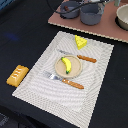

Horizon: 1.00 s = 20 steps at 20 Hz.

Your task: Interact with the objects in diverse but meaningful ways.

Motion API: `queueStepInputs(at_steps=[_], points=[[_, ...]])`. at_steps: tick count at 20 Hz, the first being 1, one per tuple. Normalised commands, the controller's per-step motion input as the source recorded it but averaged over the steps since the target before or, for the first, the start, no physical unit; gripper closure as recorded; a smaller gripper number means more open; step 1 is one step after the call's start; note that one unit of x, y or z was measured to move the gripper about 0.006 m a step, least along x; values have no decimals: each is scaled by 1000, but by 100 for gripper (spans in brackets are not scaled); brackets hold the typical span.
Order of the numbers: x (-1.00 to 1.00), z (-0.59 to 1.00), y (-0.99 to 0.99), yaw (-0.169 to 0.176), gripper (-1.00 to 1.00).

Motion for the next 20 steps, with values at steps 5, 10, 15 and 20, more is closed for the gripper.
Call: queueStepInputs(at_steps=[5, 10, 15, 20], points=[[-247, -277, -513, -10, -100], [-443, -387, -278, 0, -100], [-591, -419, -95, 0, -100], [-686, -458, -33, 0, -100]])
